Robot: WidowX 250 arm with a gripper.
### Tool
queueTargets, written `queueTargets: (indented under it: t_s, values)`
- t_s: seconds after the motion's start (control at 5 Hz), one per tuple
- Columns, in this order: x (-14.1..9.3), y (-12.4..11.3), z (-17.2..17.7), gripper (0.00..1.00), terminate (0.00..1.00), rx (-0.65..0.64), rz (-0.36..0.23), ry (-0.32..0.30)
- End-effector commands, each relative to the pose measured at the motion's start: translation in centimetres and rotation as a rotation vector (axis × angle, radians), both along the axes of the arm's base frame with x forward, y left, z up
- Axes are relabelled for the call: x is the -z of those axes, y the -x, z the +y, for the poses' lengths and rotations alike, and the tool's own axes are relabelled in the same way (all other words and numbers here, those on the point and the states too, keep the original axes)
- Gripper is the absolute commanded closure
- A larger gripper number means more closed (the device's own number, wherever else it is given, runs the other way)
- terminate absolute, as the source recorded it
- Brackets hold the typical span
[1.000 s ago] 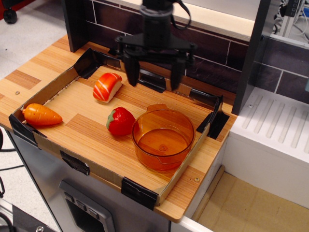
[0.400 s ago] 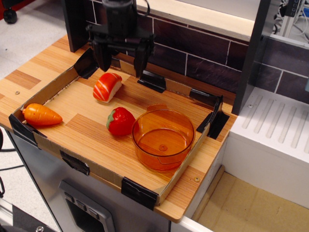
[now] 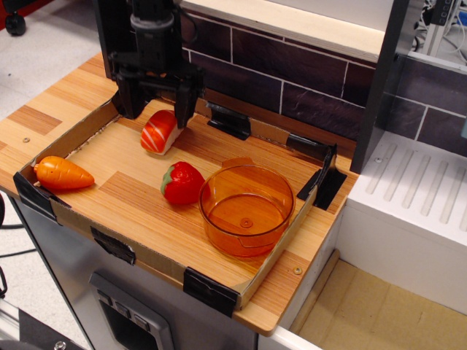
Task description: Put sushi in pot
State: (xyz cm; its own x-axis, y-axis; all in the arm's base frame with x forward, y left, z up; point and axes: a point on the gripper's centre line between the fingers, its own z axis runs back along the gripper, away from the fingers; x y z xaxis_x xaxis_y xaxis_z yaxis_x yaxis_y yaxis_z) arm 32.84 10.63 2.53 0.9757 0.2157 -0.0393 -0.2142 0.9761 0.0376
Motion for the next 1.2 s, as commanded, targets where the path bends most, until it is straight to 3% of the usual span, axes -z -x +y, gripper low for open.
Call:
queueTargets:
  t_s: [0.0, 0.2, 0.4, 0.8, 1.0]
  values:
    - [0.4, -1.5, 0.5, 0.0, 0.0, 0.018, -0.018, -0.056]
    - [0.8, -1.6, 0.6, 0.0, 0.0, 0.016, -0.011, -0.035]
    - [0.6, -1.2, 0.5, 1.0, 0.0, 0.018, -0.026, -0.029]
    - [-4.2, -0.9, -1.7, 1.0, 0.0, -0.007, -0.074, 0.003]
    - [-6.2, -0.1, -4.5, 1.0, 0.0, 0.004, -0.031, -0.013]
